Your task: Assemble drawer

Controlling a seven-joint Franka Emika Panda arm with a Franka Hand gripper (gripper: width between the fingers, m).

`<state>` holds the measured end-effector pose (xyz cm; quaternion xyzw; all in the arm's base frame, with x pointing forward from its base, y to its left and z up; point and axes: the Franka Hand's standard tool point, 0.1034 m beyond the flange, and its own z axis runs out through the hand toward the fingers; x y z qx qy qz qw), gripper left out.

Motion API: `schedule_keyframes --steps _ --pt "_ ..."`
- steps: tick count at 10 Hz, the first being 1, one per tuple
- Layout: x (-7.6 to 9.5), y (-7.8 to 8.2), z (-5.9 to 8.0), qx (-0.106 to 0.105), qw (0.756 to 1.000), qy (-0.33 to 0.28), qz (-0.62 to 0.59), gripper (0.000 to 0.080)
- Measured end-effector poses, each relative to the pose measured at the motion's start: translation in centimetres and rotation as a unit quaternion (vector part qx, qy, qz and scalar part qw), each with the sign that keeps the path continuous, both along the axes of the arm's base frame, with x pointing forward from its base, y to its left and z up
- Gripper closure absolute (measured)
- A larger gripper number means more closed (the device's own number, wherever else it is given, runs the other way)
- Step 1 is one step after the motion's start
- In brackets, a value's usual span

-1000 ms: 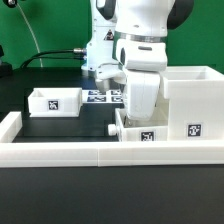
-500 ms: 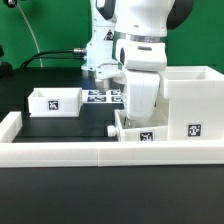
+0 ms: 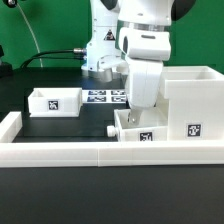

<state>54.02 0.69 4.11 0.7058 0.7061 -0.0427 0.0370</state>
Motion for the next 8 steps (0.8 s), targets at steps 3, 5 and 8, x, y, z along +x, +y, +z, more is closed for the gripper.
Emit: schedule_keyframes --steps 3,5,8 --pt "0.8 -2.9 1.5 -0.007 1.0 0.006 0.012 0.0152" --pt "0.7 -5.5 1.1 -0.007 1.0 0.012 0.022 0.0151" --pt "0.7 -5.9 1.1 -0.005 1.0 0.013 0.02 0.0151"
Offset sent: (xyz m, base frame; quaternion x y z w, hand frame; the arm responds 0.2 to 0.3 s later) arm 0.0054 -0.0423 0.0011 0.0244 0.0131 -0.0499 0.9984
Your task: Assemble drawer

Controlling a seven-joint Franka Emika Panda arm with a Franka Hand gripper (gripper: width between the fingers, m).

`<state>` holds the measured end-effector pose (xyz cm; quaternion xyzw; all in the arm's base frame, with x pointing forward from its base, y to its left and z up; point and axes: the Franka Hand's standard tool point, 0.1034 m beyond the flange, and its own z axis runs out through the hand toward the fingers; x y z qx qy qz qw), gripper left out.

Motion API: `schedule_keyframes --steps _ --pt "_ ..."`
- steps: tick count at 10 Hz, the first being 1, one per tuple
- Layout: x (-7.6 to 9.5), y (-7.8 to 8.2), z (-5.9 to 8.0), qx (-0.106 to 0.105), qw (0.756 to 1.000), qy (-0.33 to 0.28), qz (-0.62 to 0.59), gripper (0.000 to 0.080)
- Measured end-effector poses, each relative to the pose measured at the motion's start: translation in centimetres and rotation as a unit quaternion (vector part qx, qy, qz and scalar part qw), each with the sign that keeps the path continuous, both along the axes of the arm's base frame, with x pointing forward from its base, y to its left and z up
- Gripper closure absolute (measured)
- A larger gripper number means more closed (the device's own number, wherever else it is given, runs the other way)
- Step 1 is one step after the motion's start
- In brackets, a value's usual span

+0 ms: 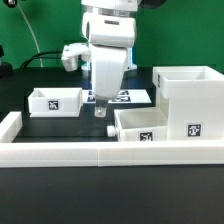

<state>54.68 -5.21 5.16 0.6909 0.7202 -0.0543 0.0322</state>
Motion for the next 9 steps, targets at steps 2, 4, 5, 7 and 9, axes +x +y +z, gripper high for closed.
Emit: schedule_keyframes --steps 2,4,5,7,9 --pt "0.0 0.0 0.0 0.0 1.0 0.0 0.0 0.0151" --pt "-0.1 -0.6 0.0 0.002 1.0 0.002 0.003 0.0151" --pt "-0.2 -0.9 -0.4 0.003 1.0 0.006 0.005 0.0151" --pt "-0.5 -2.2 -1.0 0.024 1.0 0.012 0.012 0.0151" --pt "-0.7 -2.8 -1.1 0.054 0.998 0.012 -0.008 0.0151"
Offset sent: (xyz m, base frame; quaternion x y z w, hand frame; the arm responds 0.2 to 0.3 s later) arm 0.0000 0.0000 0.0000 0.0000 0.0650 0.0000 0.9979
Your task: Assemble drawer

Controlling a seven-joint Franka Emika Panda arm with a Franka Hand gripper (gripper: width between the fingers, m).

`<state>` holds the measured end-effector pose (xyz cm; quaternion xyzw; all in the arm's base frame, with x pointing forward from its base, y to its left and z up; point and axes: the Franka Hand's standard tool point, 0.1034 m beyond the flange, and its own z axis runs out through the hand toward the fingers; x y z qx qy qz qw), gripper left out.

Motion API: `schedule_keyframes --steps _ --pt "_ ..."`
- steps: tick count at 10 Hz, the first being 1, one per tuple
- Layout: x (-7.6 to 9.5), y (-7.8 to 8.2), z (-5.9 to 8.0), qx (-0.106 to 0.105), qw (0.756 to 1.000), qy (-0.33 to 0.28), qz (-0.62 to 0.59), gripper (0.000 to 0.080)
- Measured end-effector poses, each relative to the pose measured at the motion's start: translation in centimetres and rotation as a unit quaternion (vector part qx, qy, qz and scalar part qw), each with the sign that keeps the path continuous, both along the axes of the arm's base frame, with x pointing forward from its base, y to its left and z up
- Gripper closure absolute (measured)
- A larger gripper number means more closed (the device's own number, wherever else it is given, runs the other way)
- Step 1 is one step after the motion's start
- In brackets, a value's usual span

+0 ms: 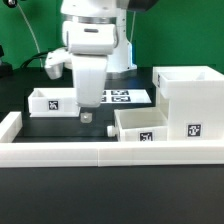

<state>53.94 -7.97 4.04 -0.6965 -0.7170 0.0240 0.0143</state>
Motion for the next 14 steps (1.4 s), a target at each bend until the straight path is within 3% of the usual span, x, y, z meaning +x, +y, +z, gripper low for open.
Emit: schedule_keyframes --steps 3,8,12,14 --pt "-0.7 0.1 -0.5 0.039 0.999 0.023 -0.013 0.0151" --pt "-0.1 3.7 -1.9 0.053 0.998 0.03 -0.008 0.0151" --pt "-0.3 3.6 -2.0 0.051 0.998 0.033 -0.023 0.0151" --pt "-0.4 4.7 -2.1 0.054 0.998 0.035 -0.025 0.0151"
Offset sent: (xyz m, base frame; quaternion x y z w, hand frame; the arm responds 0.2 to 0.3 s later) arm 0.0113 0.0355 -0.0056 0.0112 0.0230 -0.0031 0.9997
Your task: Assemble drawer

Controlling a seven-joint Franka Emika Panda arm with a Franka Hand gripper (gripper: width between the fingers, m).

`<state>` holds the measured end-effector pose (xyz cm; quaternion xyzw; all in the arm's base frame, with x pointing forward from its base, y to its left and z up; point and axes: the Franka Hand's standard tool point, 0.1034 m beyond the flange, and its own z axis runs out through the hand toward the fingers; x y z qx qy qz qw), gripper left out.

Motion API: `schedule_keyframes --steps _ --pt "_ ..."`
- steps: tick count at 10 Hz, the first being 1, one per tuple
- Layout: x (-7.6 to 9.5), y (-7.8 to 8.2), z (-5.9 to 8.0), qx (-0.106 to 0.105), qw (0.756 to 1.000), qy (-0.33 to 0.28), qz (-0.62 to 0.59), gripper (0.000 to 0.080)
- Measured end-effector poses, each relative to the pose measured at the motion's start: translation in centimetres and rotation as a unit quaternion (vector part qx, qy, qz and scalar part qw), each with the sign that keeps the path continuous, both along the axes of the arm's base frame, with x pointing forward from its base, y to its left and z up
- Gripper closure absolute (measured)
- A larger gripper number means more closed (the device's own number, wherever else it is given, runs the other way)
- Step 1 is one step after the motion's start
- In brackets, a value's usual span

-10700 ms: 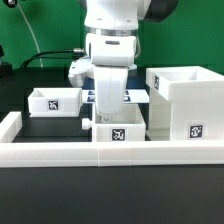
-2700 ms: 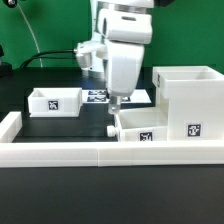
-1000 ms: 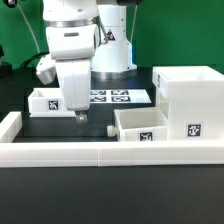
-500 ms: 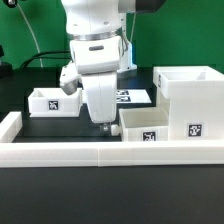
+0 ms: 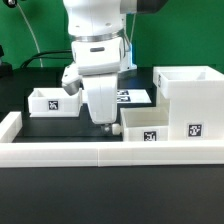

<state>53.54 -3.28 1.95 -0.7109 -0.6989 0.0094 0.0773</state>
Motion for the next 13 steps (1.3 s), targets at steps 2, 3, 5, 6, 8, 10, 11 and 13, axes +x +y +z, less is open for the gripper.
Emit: schedule_keyframes --steps 2,3,5,6,8,10,11,13 --pt "0.1 1.3 0.1 0.001 1.0 0.001 -0.008 0.0151" --pt "0.3 2.1 0.2 0.002 1.0 0.0 -0.013 0.0151" --pt "0.5 3.2 0.4 0.003 1.0 0.001 -0.023 0.0151" --pt "0.5 3.8 0.4 0.003 1.0 0.002 -0.03 0.0151" --pt "0.4 4.9 0.4 0.005 0.999 0.003 -0.032 0.0151" --pt "0.3 5.6 0.3 0.006 0.999 0.005 -0.036 0.0151" --pt "0.3 5.6 0.3 0.006 0.999 0.005 -0.036 0.0151" --pt "0.2 5.0 0.3 0.005 0.999 0.006 -0.039 0.0151"
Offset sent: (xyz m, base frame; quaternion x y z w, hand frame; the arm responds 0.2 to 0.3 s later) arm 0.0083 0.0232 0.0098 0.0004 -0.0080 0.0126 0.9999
